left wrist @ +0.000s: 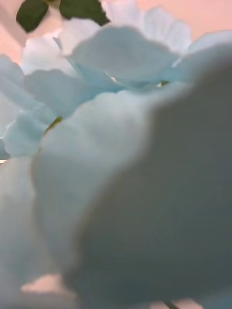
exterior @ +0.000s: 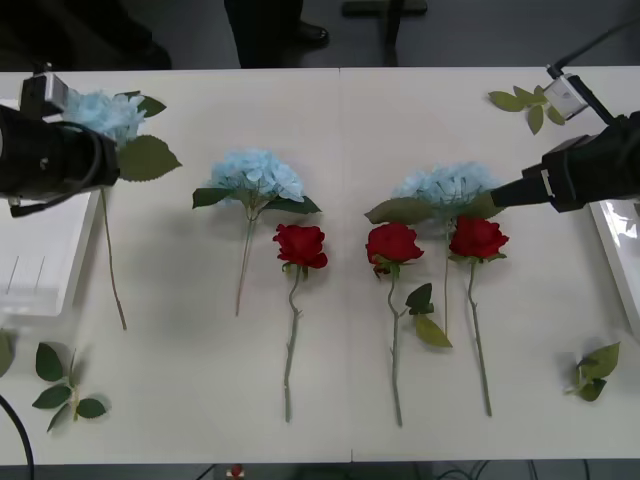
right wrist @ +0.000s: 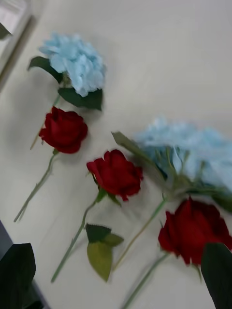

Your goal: Place the red flowers into the right box and the blue flowers into the left box. If a person shows an open palm, hand one flower to the person first, then continue sorting.

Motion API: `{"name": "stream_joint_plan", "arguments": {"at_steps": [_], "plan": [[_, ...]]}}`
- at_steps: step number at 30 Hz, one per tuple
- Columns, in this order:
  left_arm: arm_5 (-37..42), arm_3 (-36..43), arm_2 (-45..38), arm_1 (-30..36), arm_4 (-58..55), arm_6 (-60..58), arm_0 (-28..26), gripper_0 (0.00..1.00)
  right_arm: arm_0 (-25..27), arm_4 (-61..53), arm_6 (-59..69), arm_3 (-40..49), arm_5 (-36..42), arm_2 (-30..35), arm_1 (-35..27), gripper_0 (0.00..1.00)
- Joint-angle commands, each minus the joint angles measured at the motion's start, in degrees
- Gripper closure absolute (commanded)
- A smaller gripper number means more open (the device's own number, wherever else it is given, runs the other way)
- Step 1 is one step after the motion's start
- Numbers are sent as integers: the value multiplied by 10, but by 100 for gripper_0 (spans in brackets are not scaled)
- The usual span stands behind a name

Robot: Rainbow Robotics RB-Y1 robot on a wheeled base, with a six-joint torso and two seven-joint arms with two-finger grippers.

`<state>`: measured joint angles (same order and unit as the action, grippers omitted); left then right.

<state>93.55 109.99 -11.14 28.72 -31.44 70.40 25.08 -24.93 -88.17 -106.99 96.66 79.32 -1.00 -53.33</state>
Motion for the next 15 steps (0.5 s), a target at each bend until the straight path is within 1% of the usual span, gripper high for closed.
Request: {"name": "stream_joint_plan", "arguments": {"at_steps": [1,3,8,9,11,15], "plan": [[-2,-47,-34,61,-14,33,54,100,-6,51,123,29,65,7,-5,0],[-9,-72,-41,83,-18,42,64,100,0,85,180,47,94,7,-4,0],[-42,-139,-66,130,-32,95,67,100,19,167,293,111,139,3,6,0],[-42,-139,-66,130,-32,95,67,100,19,167,293,111,139,3,6,0],[-70,-183,-72,163,-42,128,67,100,30,214,340,133,158,-4,22,0],[-108,-239,-76,195,-55,162,67,100,41,271,365,137,170,-12,52,0]]}}
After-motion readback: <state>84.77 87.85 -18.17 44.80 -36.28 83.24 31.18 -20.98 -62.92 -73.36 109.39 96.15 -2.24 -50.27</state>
